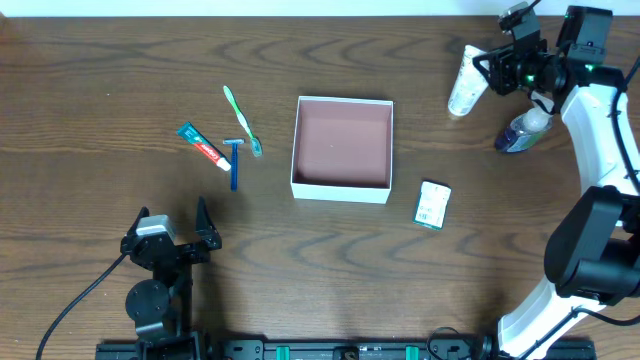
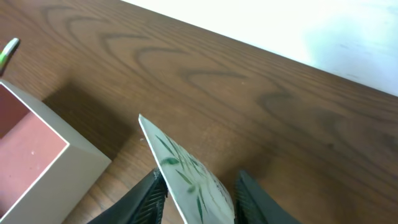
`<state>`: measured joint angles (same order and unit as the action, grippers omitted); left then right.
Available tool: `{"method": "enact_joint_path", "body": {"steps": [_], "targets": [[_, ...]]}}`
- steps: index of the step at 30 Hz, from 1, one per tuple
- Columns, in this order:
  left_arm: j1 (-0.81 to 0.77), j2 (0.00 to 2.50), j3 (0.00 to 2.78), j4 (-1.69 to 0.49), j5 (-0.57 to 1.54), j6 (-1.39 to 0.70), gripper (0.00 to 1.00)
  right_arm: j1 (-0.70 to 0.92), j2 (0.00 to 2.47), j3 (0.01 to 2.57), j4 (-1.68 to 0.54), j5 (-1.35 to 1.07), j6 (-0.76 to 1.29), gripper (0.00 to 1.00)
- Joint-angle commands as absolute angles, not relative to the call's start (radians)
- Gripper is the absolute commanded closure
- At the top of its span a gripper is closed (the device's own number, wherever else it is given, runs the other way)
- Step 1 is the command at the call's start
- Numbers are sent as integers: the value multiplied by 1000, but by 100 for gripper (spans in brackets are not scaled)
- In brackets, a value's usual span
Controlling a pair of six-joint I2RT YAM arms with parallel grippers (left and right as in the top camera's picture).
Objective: Pack container
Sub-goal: 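Reach the right gripper to the white lotion tube and grasp it, then lift the lotion tube and carry it over the box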
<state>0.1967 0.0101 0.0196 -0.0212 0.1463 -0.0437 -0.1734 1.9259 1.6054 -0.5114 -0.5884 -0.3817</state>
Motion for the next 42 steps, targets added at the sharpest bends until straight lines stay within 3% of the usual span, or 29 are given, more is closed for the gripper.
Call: {"method": "enact_joint_path", "body": {"steps": [1,9,22,42], "targets": [[203,4,4,-59,157,-26,2,-149,1933,1623,-512,-610,-359,68],[203,4,4,-59,157,-26,2,-149,1933,1623,-513,-610,-352,99],[203,4,4,-59,157,-26,2,-140,1916,1623,-494,-624,-320,98],[203,4,4,-59,157,-26,2,81,1716,1864,-722,-647,-580,99]]}}
